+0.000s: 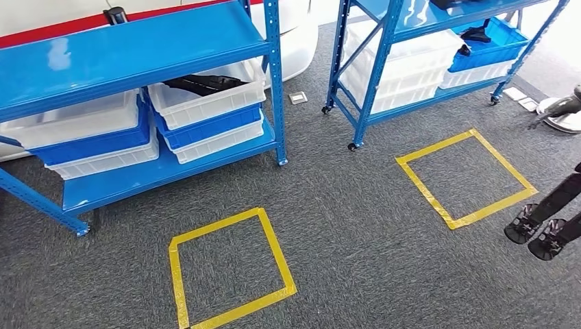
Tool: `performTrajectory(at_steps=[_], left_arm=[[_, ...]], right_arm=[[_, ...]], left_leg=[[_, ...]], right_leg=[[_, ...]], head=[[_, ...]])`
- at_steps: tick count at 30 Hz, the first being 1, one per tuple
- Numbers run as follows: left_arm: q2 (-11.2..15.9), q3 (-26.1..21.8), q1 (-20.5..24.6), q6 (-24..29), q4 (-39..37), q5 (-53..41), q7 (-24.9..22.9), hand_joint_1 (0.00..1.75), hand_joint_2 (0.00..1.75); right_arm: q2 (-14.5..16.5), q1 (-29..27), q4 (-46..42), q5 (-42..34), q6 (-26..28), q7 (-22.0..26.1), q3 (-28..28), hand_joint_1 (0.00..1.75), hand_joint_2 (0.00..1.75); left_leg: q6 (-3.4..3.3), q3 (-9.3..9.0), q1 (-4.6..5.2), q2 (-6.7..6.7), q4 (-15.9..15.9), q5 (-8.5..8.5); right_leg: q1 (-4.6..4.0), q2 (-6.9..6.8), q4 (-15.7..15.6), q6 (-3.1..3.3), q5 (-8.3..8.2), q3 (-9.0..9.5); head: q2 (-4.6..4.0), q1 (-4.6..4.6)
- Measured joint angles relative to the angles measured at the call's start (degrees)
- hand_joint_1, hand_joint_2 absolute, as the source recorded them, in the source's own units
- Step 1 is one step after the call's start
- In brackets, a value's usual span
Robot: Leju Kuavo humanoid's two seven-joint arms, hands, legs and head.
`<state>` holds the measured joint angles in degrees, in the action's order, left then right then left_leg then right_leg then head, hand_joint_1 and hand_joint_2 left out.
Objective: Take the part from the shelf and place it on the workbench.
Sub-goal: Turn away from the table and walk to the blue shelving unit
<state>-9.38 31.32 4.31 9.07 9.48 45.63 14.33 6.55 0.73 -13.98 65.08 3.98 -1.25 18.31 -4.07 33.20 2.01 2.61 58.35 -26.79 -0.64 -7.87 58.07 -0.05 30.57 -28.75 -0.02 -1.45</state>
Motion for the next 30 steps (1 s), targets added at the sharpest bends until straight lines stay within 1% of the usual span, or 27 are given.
performTrajectory(at_steps=[1,2,3,4,5,6,7,8,9,10,11,12,13,14,15,17,18,19,20,21,22,23,25,26,27,28,30], left_arm=[[-0.05,0.01,0.01,-0.01,0.01,-0.04,-0.06,0.00,0.00],[-0.11,0.01,0.04,-0.06,0.02,-0.08,-0.13,0.00,0.00],[-0.15,0.02,0.06,-0.15,0.03,-0.11,-0.18,0.00,0.00],[-0.15,0.03,0.08,-0.26,0.03,-0.15,-0.19,0.00,0.00],[-0.15,0.03,0.08,-0.37,0.03,-0.14,-0.19,0.00,0.00],[-0.15,0.03,0.07,-0.44,0.03,-0.11,-0.19,0.00,0.00],[-0.15,0.03,0.06,-0.47,0.03,-0.07,-0.19,0.00,0.00],[-0.16,0.02,0.06,-0.48,0.04,-0.02,-0.18,0.00,0.00],[-0.16,0.02,0.07,-0.47,0.05,0.05,-0.16,0.00,0.00],[-0.15,0.01,0.09,-0.45,0.05,0.13,-0.13,0.00,0.00],[-0.13,-0.01,0.11,-0.42,0.07,0.18,-0.11,0.00,0.00],[-0.11,-0.01,0.11,-0.37,0.07,0.19,-0.10,0.00,0.00],[-0.09,-0.02,0.09,-0.33,0.07,0.19,-0.10,0.00,0.00],[-0.05,-0.02,0.07,-0.30,0.07,0.17,-0.11,0.00,0.00],[-0.01,-0.02,0.05,-0.30,0.07,0.15,-0.12,0.00,0.00],[0.06,-0.02,0.09,-0.13,0.07,0.14,0.02,0.00,0.00],[0.05,-0.02,0.11,0.02,0.08,0.10,0.18,0.00,0.00],[0.04,-0.02,0.08,0.19,0.08,0.04,0.34,0.00,0.00],[0.05,-0.02,0.00,0.34,0.07,-0.01,0.48,0.00,0.00],[0.07,-0.02,-0.09,0.45,0.07,-0.05,0.55,0.00,0.00],[0.08,-0.02,-0.18,0.51,0.06,-0.05,0.56,0.00,0.00],[0.10,-0.02,-0.23,0.51,0.06,-0.05,0.58,0.00,0.00],[0.13,-0.02,-0.22,0.28,0.07,-0.06,0.70,0.00,0.00],[0.15,-0.01,-0.22,0.08,0.07,-0.09,0.89,0.00,0.00],[0.17,0.00,-0.21,-0.16,0.07,-0.11,1.13,0.00,0.00],[0.19,0.01,-0.21,-0.38,0.07,-0.13,1.37,0.00,0.00],[0.18,0.02,-0.22,-0.78,0.08,-0.13,1.65,0.00,0.00]], right_arm=[[0.04,0.05,-0.04,0.02,0.00,0.00,0.03,0.00,0.00],[0.05,0.07,-0.09,0.05,0.00,-0.01,0.09,0.00,0.00],[0.03,0.00,-0.10,0.10,0.00,-0.01,0.20,0.00,0.00],[0.01,-0.14,-0.09,0.16,0.01,-0.03,0.33,0.00,0.00],[-0.03,-0.32,-0.09,0.25,0.01,-0.05,0.50,0.00,0.00],[-0.08,-0.51,-0.08,0.36,0.01,-0.07,0.67,0.00,0.00],[-0.13,-0.65,-0.08,0.51,0.02,-0.07,0.81,0.00,0.00],[-0.17,-0.72,-0.08,0.65,0.02,-0.05,0.92,0.00,0.00],[-0.20,-0.69,-0.08,0.75,0.02,-0.02,0.99,0.00,0.00],[-0.20,-0.62,-0.06,0.83,0.00,0.01,1.05,0.00,0.00],[-0.20,-0.54,-0.04,0.85,-0.03,0.02,1.11,0.00,0.00],[-0.20,-0.42,-0.04,0.88,-0.08,0.03,1.19,0.00,0.00],[-0.19,-0.29,-0.03,0.92,-0.13,0.02,1.25,0.00,0.00],[-0.18,-0.19,-0.04,0.99,-0.16,0.03,1.31,0.00,0.00],[-0.12,-0.12,-0.05,1.10,-0.18,0.04,1.34,0.00,0.00],[0.05,-0.18,-0.05,1.35,-0.18,0.13,1.38,0.00,0.00],[0.10,-0.27,-0.05,1.44,-0.18,0.16,1.40,0.00,0.00],[0.10,-0.38,-0.05,1.49,-0.20,0.20,1.45,0.00,0.00],[0.09,-0.49,-0.05,1.54,-0.24,0.20,1.56,0.00,0.00],[0.08,-0.56,-0.05,1.61,-0.28,0.20,1.68,0.00,0.00],[0.07,-0.56,-0.05,1.72,-0.32,0.22,1.82,0.00,0.00],[0.10,-0.51,-0.05,1.81,-0.33,0.36,1.99,0.00,0.00],[0.20,-0.32,-0.07,1.73,-0.15,1.05,2.39,0.00,0.00],[0.27,-0.20,-0.09,1.61,0.04,1.56,2.64,0.00,0.00],[0.34,-0.06,-0.14,1.51,0.26,2.01,2.89,0.00,0.00],[0.40,0.05,-0.21,1.47,0.42,2.37,3.12,0.00,0.00],[0.52,0.22,-0.44,1.50,0.59,2.78,3.53,0.00,0.00]], left_leg=[[-0.19,-0.36,-0.33,-0.80,-0.59,0.39],[-0.37,-0.72,-0.69,-1.61,-1.15,0.76],[-0.47,-0.92,-0.99,-2.42,-1.47,1.01],[-0.61,-0.92,-1.12,-3.31,-1.57,1.10],[-0.59,-0.88,-1.20,-4.32,-1.56,1.10],[-0.53,-0.90,-1.29,-5.36,-1.54,1.09],[-0.41,-0.95,-1.41,-6.37,-1.48,1.06],[-0.20,-1.04,-1.59,-7.35,-1.38,0.99],[0.13,-1.10,-1.80,-8.24,-1.16,0.84],[0.59,-1.05,-1.91,-9.05,-0.80,0.59],[1.06,-0.94,-1.96,-9.69,-0.44,0.34],[1.47,-0.76,-1.94,-10.16,-0.19,0.15],[1.78,-0.58,-1.92,-10.56,-0.09,0.08],[1.97,-0.46,-2.00,-10.94,-0.11,0.11],[2.14,-0.35,-2.05,-10.53,0.03,0.04],[2.64,0.81,-2.00,-7.53,2.55,-1.45],[2.92,2.17,-1.92,-5.58,5.36,-2.95],[3.18,4.09,-1.87,-4.32,9.08,-4.73],[3.34,6.08,-1.87,-3.87,12.86,-6.27],[3.39,7.60,-1.85,-3.76,15.59,-7.05],[3.32,8.26,-1.83,-3.74,16.59,-6.87],[3.11,7.68,-1.80,-3.66,15.21,-5.56],[2.26,3.87,-1.59,-2.79,7.63,-1.69],[1.80,2.00,-1.37,-2.12,3.99,-0.45],[1.43,0.82,-1.11,-1.57,1.64,0.09],[1.18,0.39,-0.86,-1.22,0.66,0.00],[0.77,0.17,-0.77,-1.58,0.04,0.11]], right_leg=[[-0.01,1.24,0.85,-0.13,0.54,-0.23],[0.03,3.10,2.84,-0.18,1.52,-1.05],[0.29,5.29,6.06,-0.16,2.90,-2.62],[0.49,6.78,9.93,-0.14,4.42,-4.56],[0.69,7.38,13.49,-0.29,5.56,-6.49],[0.92,7.56,15.62,-0.66,5.92,-7.82],[1.15,7.64,15.57,-1.25,5.26,-8.16],[1.46,7.82,13.19,-2.00,3.65,-7.40],[1.88,8.53,9.12,-2.83,1.53,-5.83],[2.15,9.61,5.20,-3.35,-0.23,-4.28],[2.33,10.41,2.23,-3.44,-1.47,-3.16],[2.36,11.00,0.68,-3.17,-2.04,-2.49],[2.22,10.95,0.46,-2.62,-2.07,-2.34],[2.23,10.35,0.40,-2.09,-2.18,-2.21],[2.28,9.85,0.38,-1.72,-2.25,-2.01],[2.37,8.59,0.30,-0.94,-2.25,-1.86],[2.29,7.87,0.27,-0.56,-2.15,-1.78],[2.17,7.07,0.27,-0.19,-2.00,-1.72],[2.04,6.21,0.27,0.06,-1.87,-1.68],[1.92,5.35,0.28,0.24,-1.75,-1.63],[1.79,4.57,0.28,0.39,-1.64,-1.58],[1.66,4.02,0.28,0.44,-1.52,-1.47],[1.43,3.28,0.25,0.42,-1.26,-1.15],[1.22,3.09,0.23,0.28,-1.14,-1.05],[1.10,2.91,0.20,0.16,-1.07,-1.02],[1.04,2.76,0.14,0.01,-1.05,-1.03],[0.90,2.53,-0.09,-0.45,-0.99,-0.96]], head=[[0.00,0.04],[0.00,0.16],[0.00,0.31],[0.00,0.44],[0.00,0.53],[0.00,0.54],[0.00,0.53],[0.00,0.53],[0.00,0.53],[0.00,0.62],[0.00,0.77],[0.00,0.86],[0.00,0.94],[0.00,0.92],[0.00,0.87],[0.00,0.44],[0.00,0.24],[0.00,-0.02],[0.00,-0.07],[0.00,-0.08],[0.00,-0.11],[0.00,-0.11],[0.00,-0.09],[0.00,-0.04],[0.00,-0.06],[0.00,-0.06],[0.00,-0.17]])
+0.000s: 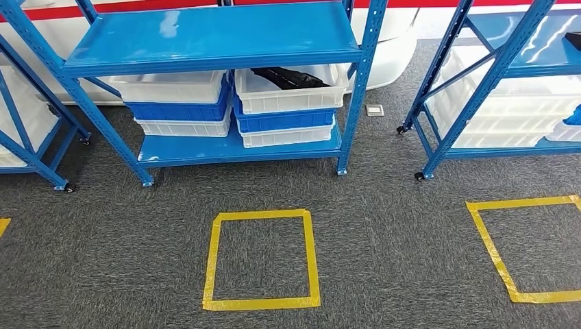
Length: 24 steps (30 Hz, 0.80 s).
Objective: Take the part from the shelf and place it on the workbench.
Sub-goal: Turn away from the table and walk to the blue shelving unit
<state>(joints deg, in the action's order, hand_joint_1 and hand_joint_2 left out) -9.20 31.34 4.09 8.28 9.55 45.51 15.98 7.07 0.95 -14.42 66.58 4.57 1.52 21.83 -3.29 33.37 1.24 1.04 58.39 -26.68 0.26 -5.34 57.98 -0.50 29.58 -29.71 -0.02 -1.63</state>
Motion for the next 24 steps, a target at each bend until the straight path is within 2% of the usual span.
performTrajectory(at_steps=[2,3,5,6,7,8,10,11,12,13,15,17,19,21,22,23,24], left_arm=[[-0.12,0.00,0.02,-0.20,0.02,-0.01,0.11,0.00,0.00],[-0.18,0.01,0.03,-0.25,0.03,-0.03,0.15,0.00,0.00],[-0.24,0.03,0.05,-0.33,0.04,-0.07,0.17,0.00,0.00],[-0.25,0.03,0.04,-0.39,0.04,-0.07,0.17,0.00,0.00],[-0.25,0.03,0.04,-0.47,0.04,-0.07,0.17,0.00,0.00],[-0.25,0.03,0.03,-0.56,0.04,-0.08,0.17,0.00,0.00],[-0.26,0.06,0.04,-0.74,0.04,-0.22,0.21,0.00,0.00],[-0.25,0.08,0.05,-0.80,0.04,-0.34,0.24,0.00,0.00],[-0.23,0.11,0.07,-0.84,0.03,-0.46,0.28,0.00,0.00],[-0.21,0.13,0.07,-0.86,0.03,-0.55,0.31,0.00,0.00],[-0.16,0.18,0.09,-0.85,0.02,-0.62,0.35,0.00,0.00],[-0.12,0.26,0.10,-0.77,0.02,-0.64,0.50,0.00,0.00],[-0.09,0.41,0.12,-0.61,0.02,-0.73,0.90,0.00,0.00],[-0.09,0.53,0.05,-0.38,0.02,-0.82,1.32,0.00,0.00],[-0.08,0.55,0.02,-0.26,0.02,-0.85,1.44,0.00,0.00],[-0.07,0.57,-0.01,-0.21,0.02,-0.87,1.49,0.00,0.00],[-0.05,0.60,-0.01,-0.22,0.02,-0.96,1.49,0.00,0.00]], right_arm=[[0.05,0.04,-0.21,0.02,0.03,0.16,0.32,0.00,0.00],[0.03,0.03,-0.29,0.01,0.05,0.19,0.45,0.00,0.00],[-0.08,-0.13,-0.31,0.01,0.06,0.22,0.64,0.00,0.00],[-0.13,-0.27,-0.31,0.01,0.06,0.22,0.70,0.00,0.00],[-0.19,-0.40,-0.32,0.05,0.06,0.21,0.76,0.00,0.00],[-0.24,-0.50,-0.33,0.14,0.06,0.19,0.86,0.00,0.00],[-0.33,-0.55,-0.40,0.45,0.06,0.16,1.27,0.00,0.00],[-0.30,-0.54,-0.43,0.66,0.05,0.15,1.54,0.00,0.00],[-0.27,-0.51,-0.45,0.87,0.05,0.15,1.83,0.00,0.00],[-0.24,-0.50,-0.45,1.10,0.05,0.13,2.11,0.00,0.00],[-0.19,-0.56,-0.46,1.54,0.06,0.11,2.69,0.00,0.00],[-0.12,-0.70,-0.48,2.03,0.10,0.16,3.25,0.00,0.00],[-0.06,-0.77,-0.49,2.48,0.20,0.24,3.74,0.00,0.00],[-0.04,-0.89,-0.49,2.87,0.32,0.27,4.32,0.00,0.00],[-0.02,-0.97,-0.49,3.09,0.35,0.29,4.64,0.00,0.00],[0.01,-1.03,-0.49,3.30,0.37,0.33,4.98,0.00,0.00],[0.08,-1.07,-0.50,3.53,0.37,0.37,5.32,0.00,0.00]], left_leg=[[-0.42,-0.76,-0.35,-0.52,-1.23,0.61],[-0.60,-1.15,-0.59,-0.76,-1.77,0.90],[-0.80,-1.33,-0.70,-1.37,-1.98,1.00],[-0.81,-1.36,-0.72,-1.81,-1.97,0.94],[-0.76,-1.42,-0.76,-2.29,-1.95,0.87],[-0.65,-1.54,-0.82,-2.75,-1.91,0.76],[-0.15,-1.88,-1.01,-3.47,-1.64,0.35],[0.24,-1.95,-0.94,-3.73,-1.35,-0.02],[0.60,-1.96,-0.86,-3.91,-1.08,-0.38],[0.89,-1.91,-0.74,-4.01,-0.87,-0.68],[1.14,-1.85,-0.77,-4.06,-0.73,-0.95],[1.55,-1.39,-0.98,-3.37,0.64,-1.82],[2.21,1.16,-1.10,-2.31,6.09,-4.65],[2.63,5.24,-1.11,-1.94,13.64,-7.53],[2.63,6.64,-1.07,-1.95,15.83,-7.78],[2.47,6.98,-1.02,-1.94,15.80,-6.81],[2.15,6.20,-0.95,-1.91,13.49,-4.84]], right_leg=[[-0.07,1.45,1.32,-0.44,0.72,-0.53],[-0.08,2.67,3.55,-0.49,1.72,-1.63],[0.18,4.56,10.75,-0.43,4.39,-5.38],[0.28,4.83,13.96,-0.59,5.26,-7.28],[0.39,4.92,15.46,-0.97,5.26,-8.41],[0.53,4.95,14.73,-1.55,4.29,-8.45],[0.99,5.00,7.45,-2.81,0.55,-5.50],[1.10,5.10,3.76,-3.03,-0.91,-3.88],[1.14,5.20,1.23,-2.81,-1.79,-2.66],[1.09,5.28,0.08,-2.29,-2.06,-2.09],[0.96,5.30,0.07,-1.10,-2.03,-1.91],[1.13,5.24,0.00,-0.38,-2.04,-1.73],[1.24,5.11,-0.05,0.22,-1.89,-1.46],[1.18,4.93,-0.05,0.62,-1.60,-1.20],[1.12,4.84,-0.05,0.73,-1.43,-1.03],[1.06,4.80,-0.05,0.79,-1.24,-0.78],[0.99,4.79,-0.05,0.79,-1.03,-0.47]], head=[[0.00,0.08],[0.00,0.19],[0.00,0.33],[0.00,0.38],[0.00,0.37],[0.00,0.38],[0.00,0.41],[0.00,0.53],[0.00,0.58],[0.00,0.61],[0.00,0.53],[0.00,0.38],[0.00,0.10],[0.00,-0.06],[0.00,-0.07],[0.00,-0.08],[0.00,-0.07]])
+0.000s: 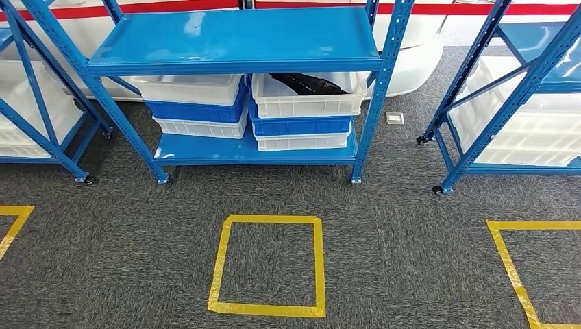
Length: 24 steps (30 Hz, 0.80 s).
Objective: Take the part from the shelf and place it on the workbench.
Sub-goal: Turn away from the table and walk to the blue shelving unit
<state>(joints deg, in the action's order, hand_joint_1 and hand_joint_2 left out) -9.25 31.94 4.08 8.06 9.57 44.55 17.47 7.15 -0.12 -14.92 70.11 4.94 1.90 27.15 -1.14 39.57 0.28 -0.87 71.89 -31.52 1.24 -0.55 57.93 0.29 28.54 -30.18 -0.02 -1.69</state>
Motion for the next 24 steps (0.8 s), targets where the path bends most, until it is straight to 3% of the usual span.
performTrajectory(at_steps=[2,3,6,8,10,12,13,14,16,18,21,24], left_arm=[[0.03,0.16,0.07,-0.15,0.00,-0.19,-0.05,0.00,0.00],[0.03,0.26,0.11,-0.27,0.00,-0.26,-0.08,0.00,0.00],[0.03,0.42,0.18,-0.50,0.00,-0.29,-0.13,0.00,0.00],[-0.06,0.44,0.17,-0.60,0.01,-0.30,-0.15,0.00,0.00],[-0.16,0.49,0.16,-0.70,0.01,-0.32,-0.16,0.00,0.00],[-0.20,0.51,0.16,-0.81,0.00,-0.33,-0.17,0.00,0.00],[-0.20,0.52,0.16,-0.86,0.00,-0.33,-0.20,0.00,0.00],[-0.20,0.53,0.16,-0.90,0.00,-0.33,-0.23,0.00,0.00],[-0.20,0.55,0.17,-0.94,0.00,-0.33,-0.31,0.00,0.00],[-0.21,0.57,0.18,-0.95,0.00,-0.32,-0.41,0.00,0.00],[-0.17,0.62,0.21,-0.79,0.00,-0.21,-0.67,0.00,0.00],[-0.05,0.63,0.23,-0.61,0.00,-0.05,-0.89,0.00,0.00]], right_arm=[[0.22,-0.02,-0.04,0.36,0.00,0.09,0.66,0.00,0.00],[0.34,-0.01,-0.07,0.48,0.01,0.12,0.92,0.00,0.00],[0.60,-0.04,-0.15,0.59,0.04,0.16,1.44,0.00,0.00],[0.67,-0.04,-0.26,0.65,0.05,0.17,1.74,0.00,0.00],[0.64,0.00,-0.37,0.87,0.05,0.21,2.06,0.00,0.00],[0.60,-0.08,-0.41,1.32,0.04,0.25,2.50,0.00,0.00],[0.58,-0.20,-0.42,1.62,0.04,0.27,2.75,0.00,0.00],[0.57,-0.30,-0.43,1.91,0.04,0.28,3.03,0.00,0.00],[0.57,-0.38,-0.49,2.52,0.03,0.34,3.54,0.00,0.00],[0.62,-0.29,-0.56,3.14,-0.09,0.41,3.94,0.00,0.00],[0.75,-0.07,-0.67,4.37,-0.38,0.61,4.73,0.00,0.00],[0.99,0.01,-0.74,5.42,-0.46,0.79,5.33,0.00,0.00]], left_leg=[[-0.94,-3.34,0.28,0.45,-7.79,4.28],[-1.32,-4.70,0.47,0.72,-10.84,5.31],[-1.94,-5.80,0.92,0.81,-13.35,5.10],[-2.32,-6.63,0.64,0.52,-14.32,5.32],[-2.52,-7.60,0.31,0.37,-15.12,5.34],[-2.38,-8.12,0.48,0.13,-15.14,4.80],[-2.25,-8.42,0.60,-0.05,-15.13,4.51],[-2.26,-8.77,0.71,-0.24,-15.12,4.23],[-2.28,-9.75,0.85,-0.53,-15.10,3.52],[-2.06,-10.67,0.92,-0.65,-15.24,2.76],[-1.62,-10.90,0.91,-0.75,-15.04,2.09],[-0.94,-10.17,0.77,-0.38,-12.85,0.56]], right_leg=[[-0.21,0.01,-0.05,-0.16,0.47,0.57],[-0.38,0.01,-0.09,-0.35,0.69,0.71],[-0.73,-0.26,-0.48,-1.12,1.19,0.84],[-0.85,-0.42,-0.06,-1.56,1.63,0.96],[-0.91,-0.26,4.32,-1.60,3.40,-1.14],[-1.02,-0.14,11.34,-1.35,5.72,-5.37],[-1.16,-0.13,13.52,-1.29,6.09,-6.99],[-1.31,-0.10,13.67,-1.34,5.51,-7.63],[-1.60,0.03,7.51,-1.57,1.75,-5.60],[-1.86,0.29,1.09,-1.23,-1.34,-2.69],[-2.11,0.75,-0.55,-0.26,-1.65,-1.57],[-1.55,0.77,-0.60,0.45,-1.26,-1.15]], head=[[0.00,0.02],[0.00,0.03],[0.00,0.03],[0.00,0.07],[0.00,0.23],[0.00,0.36],[0.00,0.40],[0.00,0.40],[0.00,0.42],[0.00,0.38],[0.00,0.36],[0.00,0.06]])
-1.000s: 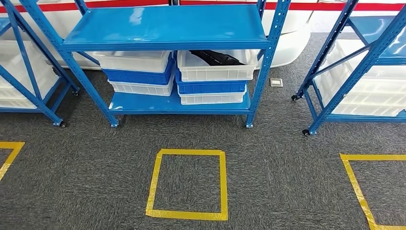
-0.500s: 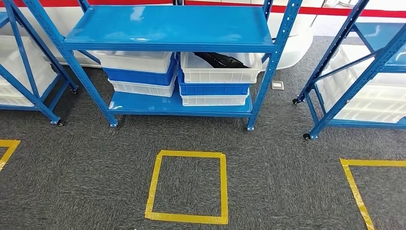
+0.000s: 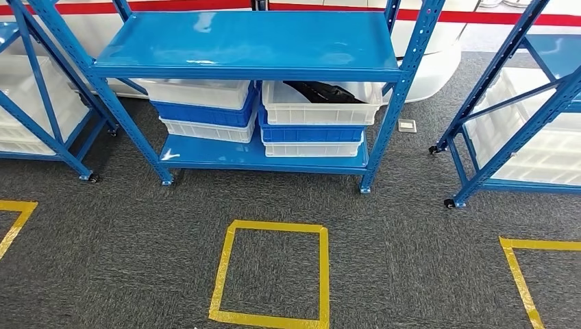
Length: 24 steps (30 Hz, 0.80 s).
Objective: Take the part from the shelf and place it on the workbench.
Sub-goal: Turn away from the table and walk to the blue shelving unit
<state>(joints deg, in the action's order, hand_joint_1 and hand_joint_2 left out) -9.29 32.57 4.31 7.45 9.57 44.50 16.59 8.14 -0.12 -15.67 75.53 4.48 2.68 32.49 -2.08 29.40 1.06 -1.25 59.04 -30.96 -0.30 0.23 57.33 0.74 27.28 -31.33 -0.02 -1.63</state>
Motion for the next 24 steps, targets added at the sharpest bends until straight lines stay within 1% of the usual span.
performTrajectory(at_steps=[1,2,3,4,5,6,7,8,9,10,11,12,13,14,15,16,17,18,19,20,21,22,23,24], left_arm=[[0.03,0.00,0.00,0.09,0.00,0.04,-0.04,0.00,0.00],[0.01,0.00,-0.01,0.24,0.00,0.09,-0.06,0.00,0.00],[0.01,-0.01,-0.03,0.45,0.00,0.14,-0.06,0.00,0.00],[0.01,-0.02,-0.06,0.65,0.00,0.25,-0.05,0.00,0.00],[0.01,-0.04,-0.08,0.79,0.00,0.33,-0.04,0.00,0.00],[0.01,-0.05,-0.10,0.87,0.00,0.42,-0.05,0.00,0.00],[0.01,-0.07,-0.10,0.83,0.00,0.50,-0.10,0.00,0.00],[0.05,-0.07,-0.09,0.75,0.00,0.52,-0.16,0.00,0.00],[0.11,-0.07,-0.09,0.69,0.00,0.57,-0.22,0.00,0.00],[0.17,-0.07,-0.09,0.65,-0.01,0.64,-0.26,0.00,0.00],[0.19,-0.07,-0.10,0.66,-0.01,0.75,-0.32,0.00,0.00],[0.18,-0.07,-0.11,0.68,-0.01,0.86,-0.36,0.00,0.00],[0.08,-0.08,-0.11,0.69,0.02,0.93,-0.40,0.00,0.00],[-0.02,-0.09,-0.11,0.68,0.05,0.99,-0.43,0.00,0.00],[-0.07,-0.10,-0.10,0.68,0.08,1.00,-0.44,0.00,0.00],[-0.14,-0.10,-0.09,0.68,0.11,1.01,-0.45,0.00,0.00],[-0.14,-0.11,-0.09,0.68,0.13,1.01,-0.45,0.00,0.00],[-0.15,-0.11,-0.08,0.68,0.13,1.01,-0.46,0.00,0.00],[-0.16,-0.11,-0.07,0.68,0.13,1.02,-0.49,0.00,0.00],[-0.16,-0.11,-0.08,0.68,0.13,1.02,-0.52,0.00,0.00],[-0.17,-0.11,-0.08,0.67,0.13,1.03,-0.54,0.00,0.00],[-0.17,-0.11,-0.07,0.67,0.13,1.05,-0.56,0.00,0.00],[-0.16,-0.11,-0.06,0.68,0.13,1.05,-0.56,0.00,0.00],[-0.11,-0.11,-0.04,0.71,0.13,1.07,-0.54,0.00,0.00]], right_arm=[[0.09,0.02,-0.02,0.28,0.00,0.03,0.10,0.00,0.00],[0.13,0.03,-0.03,0.52,0.00,0.06,0.22,0.00,0.00],[0.14,0.03,-0.03,0.73,0.00,0.07,0.41,0.00,0.00],[0.11,0.01,-0.03,0.94,0.00,0.07,0.64,0.00,0.00],[0.07,0.00,-0.03,1.16,0.00,0.07,0.88,0.00,0.00],[0.04,-0.01,-0.03,1.41,0.00,0.08,1.10,0.00,0.00],[0.05,0.01,-0.03,1.64,0.00,0.11,1.26,0.00,0.00],[0.15,0.04,-0.02,1.87,-0.01,0.14,1.36,0.00,0.00],[0.35,0.07,-0.02,2.07,-0.04,0.16,1.45,0.00,0.00],[0.56,0.15,-0.03,2.25,-0.08,0.19,1.54,0.00,0.00],[0.69,0.24,-0.05,2.48,-0.15,0.20,1.65,0.00,0.00],[0.91,0.32,-0.07,2.67,-0.21,0.22,1.76,0.00,0.00],[0.94,0.43,-0.14,2.86,-0.22,0.25,1.90,0.00,0.00],[0.96,0.48,-0.17,3.04,-0.22,0.27,2.04,0.00,0.00],[1.05,0.54,-0.21,3.20,-0.19,0.31,2.19,0.00,0.00],[0.98,0.61,-0.26,3.35,-0.15,0.33,2.36,0.00,0.00],[0.97,0.64,-0.26,3.46,-0.15,0.34,2.52,0.00,0.00],[0.92,0.66,-0.26,3.53,-0.15,0.35,2.67,0.00,0.00],[0.80,0.58,-0.26,3.57,-0.15,0.34,2.81,0.00,0.00],[0.65,0.48,-0.26,3.59,-0.16,0.32,2.97,0.00,0.00],[0.50,0.40,-0.26,3.65,-0.16,0.31,3.12,0.00,0.00],[0.38,0.35,-0.27,3.74,-0.16,0.31,3.26,0.00,0.00],[0.32,0.34,-0.26,3.82,-0.16,0.34,3.35,0.00,0.00],[0.38,0.38,-0.24,3.95,-0.20,0.37,3.42,0.00,0.00]], left_leg=[[0.47,1.27,-0.13,0.31,2.59,-1.22],[0.92,3.34,-0.27,0.60,6.27,-2.69],[1.23,5.79,-0.38,0.73,10.27,-3.98],[1.33,7.90,-0.39,0.77,13.33,-4.53],[1.18,9.21,-0.31,0.76,14.63,-4.02],[0.77,9.35,-0.15,0.76,13.66,-2.32],[0.04,8.47,0.10,0.77,10.73,0.13],[-1.08,7.04,0.52,0.84,6.91,2.52],[-2.36,5.63,0.92,1.09,3.50,4.04],[-3.38,4.58,1.36,1.28,1.00,4.76],[-4.13,4.04,1.73,1.42,-0.36,4.77],[-4.46,3.81,1.95,1.44,-0.91,4.55],[-4.57,3.33,2.01,1.25,-1.70,4.68],[-4.62,2.61,1.85,1.12,-2.76,5.02],[-4.75,1.75,1.54,1.06,-3.86,5.37],[-4.78,0.92,1.13,1.07,-4.86,5.69],[-4.67,0.45,0.81,1.11,-5.40,5.84],[-4.58,0.22,0.56,1.10,-5.54,5.77],[-4.28,0.10,0.37,1.01,-5.53,5.59],[-3.91,-0.06,0.16,0.89,-5.47,5.34],[-3.47,-0.27,-0.11,0.75,-5.34,5.05],[-2.92,-0.53,-0.47,0.63,-5.05,4.64],[-2.26,-0.71,-0.76,0.57,-4.56,4.08],[-1.56,-0.80,-0.90,0.56,-3.91,3.39]], right_leg=[[0.16,-0.02,-0.04,0.27,0.18,0.26],[0.14,-0.05,-0.05,0.53,0.40,0.46],[0.10,-0.08,-0.05,0.70,0.60,0.64],[0.03,-0.11,-0.04,0.79,0.80,0.84],[-0.09,-0.12,-0.05,0.84,1.02,1.11],[-0.31,-0.11,-0.08,0.89,1.22,1.45],[-0.60,-0.10,-0.12,0.96,1.43,1.85],[-0.78,-0.08,-0.21,1.07,1.62,2.07],[-1.16,-0.10,-0.27,1.05,1.84,2.32],[-1.11,-0.14,-0.33,0.95,2.02,2.40],[-0.96,-0.20,-0.42,0.75,2.15,2.37],[-0.86,-0.34,-0.55,0.46,2.24,2.40],[-0.79,-0.47,-0.84,0.23,2.28,2.56],[-0.91,-0.55,-0.74,0.07,2.41,2.73],[-1.03,-0.52,0.13,-0.02,2.90,2.53],[-1.11,-0.41,2.20,-0.12,3.86,1.72],[-0.81,-0.27,5.57,-0.27,5.21,-0.01],[-0.49,-0.17,9.43,-0.58,6.68,-2.26],[-0.01,-0.16,12.86,-1.09,7.70,-4.44],[0.54,-0.17,14.64,-1.84,7.84,-5.85],[1.11,-0.19,14.23,-2.79,6.94,-6.19],[1.68,-0.23,11.52,-3.91,5.12,-5.35],[2.22,-0.28,7.31,-5.03,2.87,-3.71],[2.50,-0.38,3.78,-5.70,1.12,-2.25]], head=[[0.00,-0.15],[0.00,-0.33],[0.00,-0.40],[0.00,-0.42],[0.00,-0.42],[0.00,-0.43],[0.00,-0.45],[0.00,-0.44],[0.00,-0.10],[0.00,0.19],[0.00,0.46],[0.00,0.71],[0.00,0.57],[0.00,0.54],[0.00,0.61],[0.00,0.68],[0.00,0.80],[0.00,0.87],[0.00,0.89],[0.00,0.88],[0.00,0.89],[0.00,0.89],[0.00,0.92],[0.00,1.10]])
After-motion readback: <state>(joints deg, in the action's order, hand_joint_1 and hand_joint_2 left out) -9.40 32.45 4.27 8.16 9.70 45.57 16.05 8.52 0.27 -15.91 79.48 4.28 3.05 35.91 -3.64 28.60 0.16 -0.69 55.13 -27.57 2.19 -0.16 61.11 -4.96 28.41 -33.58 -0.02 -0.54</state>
